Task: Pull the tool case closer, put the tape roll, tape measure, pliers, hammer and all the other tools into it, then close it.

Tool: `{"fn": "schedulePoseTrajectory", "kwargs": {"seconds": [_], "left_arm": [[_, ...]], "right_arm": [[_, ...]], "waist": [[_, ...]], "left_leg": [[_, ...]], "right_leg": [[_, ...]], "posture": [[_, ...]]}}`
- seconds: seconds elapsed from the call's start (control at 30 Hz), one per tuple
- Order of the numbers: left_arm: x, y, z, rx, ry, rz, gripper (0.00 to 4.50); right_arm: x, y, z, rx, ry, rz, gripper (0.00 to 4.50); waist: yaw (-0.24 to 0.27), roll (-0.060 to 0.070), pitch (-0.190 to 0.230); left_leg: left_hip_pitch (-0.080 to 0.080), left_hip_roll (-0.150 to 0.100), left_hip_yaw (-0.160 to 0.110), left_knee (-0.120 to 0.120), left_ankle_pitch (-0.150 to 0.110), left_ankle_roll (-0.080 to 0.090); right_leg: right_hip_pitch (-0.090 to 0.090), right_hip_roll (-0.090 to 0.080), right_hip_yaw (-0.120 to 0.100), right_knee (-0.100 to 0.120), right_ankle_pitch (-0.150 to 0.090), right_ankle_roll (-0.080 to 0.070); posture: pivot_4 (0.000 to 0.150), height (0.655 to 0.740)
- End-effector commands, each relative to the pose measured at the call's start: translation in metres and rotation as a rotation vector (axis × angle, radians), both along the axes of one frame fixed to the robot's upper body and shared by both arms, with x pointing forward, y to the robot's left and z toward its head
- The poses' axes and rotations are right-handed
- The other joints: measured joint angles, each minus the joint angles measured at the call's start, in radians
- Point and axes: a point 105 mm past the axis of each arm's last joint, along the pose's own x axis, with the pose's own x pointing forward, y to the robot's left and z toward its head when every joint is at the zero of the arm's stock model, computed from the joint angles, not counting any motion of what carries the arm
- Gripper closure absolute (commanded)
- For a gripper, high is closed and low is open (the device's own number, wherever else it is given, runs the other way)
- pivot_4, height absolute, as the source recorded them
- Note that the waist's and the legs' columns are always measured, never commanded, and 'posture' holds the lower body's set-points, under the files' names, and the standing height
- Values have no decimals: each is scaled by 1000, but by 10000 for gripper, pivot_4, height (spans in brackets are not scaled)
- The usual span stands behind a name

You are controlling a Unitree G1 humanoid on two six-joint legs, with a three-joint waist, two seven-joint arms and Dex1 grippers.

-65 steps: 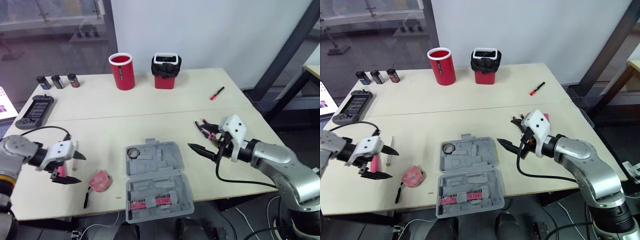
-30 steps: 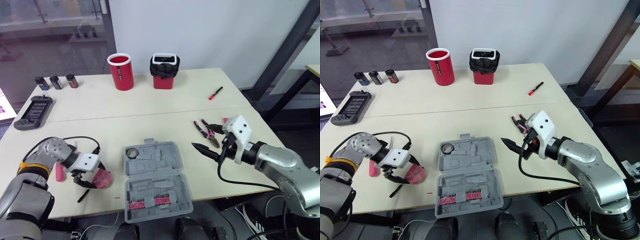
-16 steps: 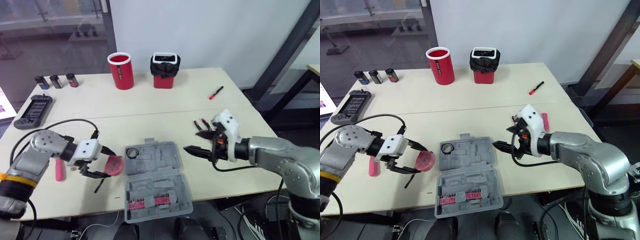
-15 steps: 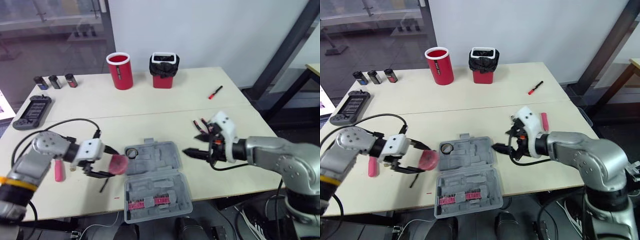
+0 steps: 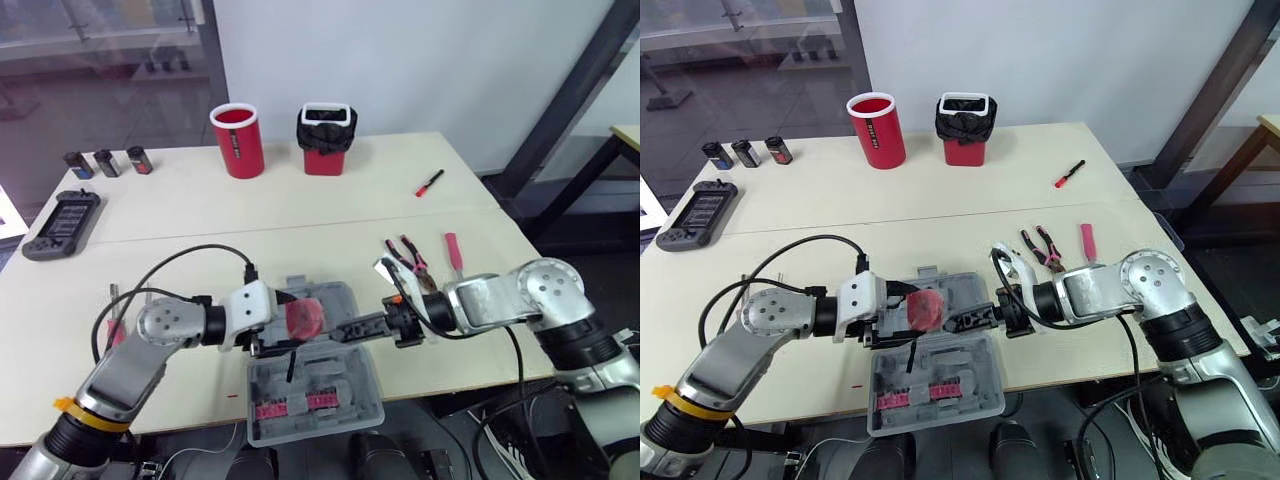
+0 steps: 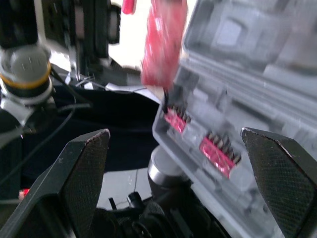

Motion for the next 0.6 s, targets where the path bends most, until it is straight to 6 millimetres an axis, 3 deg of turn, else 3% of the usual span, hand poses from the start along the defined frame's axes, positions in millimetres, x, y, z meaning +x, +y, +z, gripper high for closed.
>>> {"fn": "schedulePoseTrajectory", "kwargs": {"seconds": [0.03, 0.2, 0.47, 0.6], "left_arm": [[-3, -12, 5, -9, -38, -29, 13485], [-1, -24, 5, -32, -55, -47, 13485], [2, -29, 5, -37, -62, -62, 13485], [3, -28, 3, -29, -62, -64, 13485]], "right_arm": [[5, 10, 12, 40, -24, -3, 0], [10, 16, 12, 59, -27, -29, 0], [11, 21, 13, 74, -36, -45, 0], [11, 20, 13, 77, -44, -52, 18274]], "waist": [[1, 0, 0], [5, 0, 0], [2, 0, 0], [3, 0, 0]], "left_leg": [[0, 0, 0, 0, 0, 0], [-2, 0, 0, 0, 0, 0], [-3, 0, 0, 0, 0, 0], [-3, 0, 0, 0, 0, 0]], "right_leg": [[0, 0, 0, 0, 0, 0], [0, 0, 0, -1, 0, 0], [-1, 0, 0, -1, 0, 0], [-1, 0, 0, -1, 0, 0]], "posture": [[1500, 7387], [1500, 7387], [1500, 7387], [1500, 7387]]}}
